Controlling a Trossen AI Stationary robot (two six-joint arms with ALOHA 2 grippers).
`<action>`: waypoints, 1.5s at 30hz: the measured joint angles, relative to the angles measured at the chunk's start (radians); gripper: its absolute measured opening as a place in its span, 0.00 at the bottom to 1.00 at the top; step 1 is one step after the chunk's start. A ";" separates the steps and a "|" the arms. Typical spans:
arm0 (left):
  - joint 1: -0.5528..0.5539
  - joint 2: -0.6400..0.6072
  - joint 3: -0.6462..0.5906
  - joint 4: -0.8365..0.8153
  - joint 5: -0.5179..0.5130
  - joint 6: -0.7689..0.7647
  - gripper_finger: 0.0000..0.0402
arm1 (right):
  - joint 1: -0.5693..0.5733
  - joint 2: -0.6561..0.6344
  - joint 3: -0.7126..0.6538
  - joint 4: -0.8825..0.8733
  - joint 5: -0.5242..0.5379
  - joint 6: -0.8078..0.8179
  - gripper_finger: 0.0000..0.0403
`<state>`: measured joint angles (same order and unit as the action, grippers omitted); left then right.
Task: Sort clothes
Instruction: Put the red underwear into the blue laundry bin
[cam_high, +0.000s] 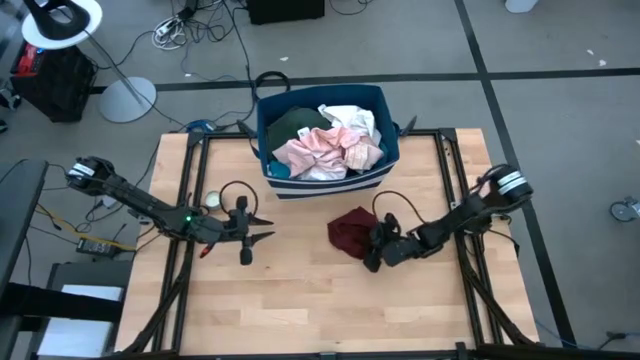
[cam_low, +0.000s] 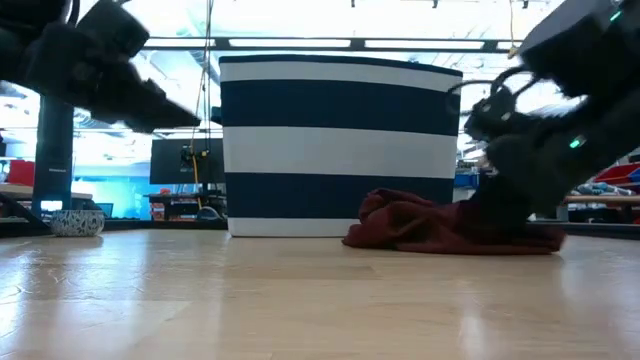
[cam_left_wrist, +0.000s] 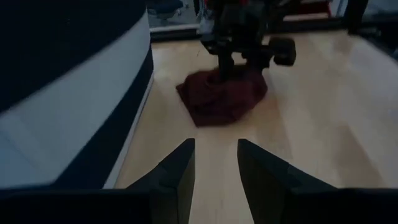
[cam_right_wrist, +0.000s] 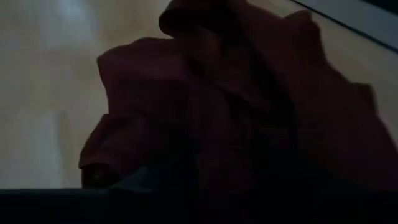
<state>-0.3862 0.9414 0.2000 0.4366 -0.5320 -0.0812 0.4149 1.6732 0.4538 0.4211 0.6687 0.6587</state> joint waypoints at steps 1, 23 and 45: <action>0.000 0.000 -0.015 0.008 0.000 0.004 0.32 | -0.013 0.027 0.000 0.047 -0.004 0.003 0.46; 0.198 -0.463 -0.193 -0.032 0.196 0.073 0.32 | -0.152 0.166 0.001 0.396 -0.182 -0.162 0.36; 0.155 -0.836 -0.142 -0.518 0.204 0.046 0.32 | -0.201 -0.300 0.297 -0.052 -0.218 -0.550 0.02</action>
<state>-0.2314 0.1058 0.0580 -0.0818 -0.3284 -0.0348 0.2141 1.3731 0.7509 0.3688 0.4507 0.1088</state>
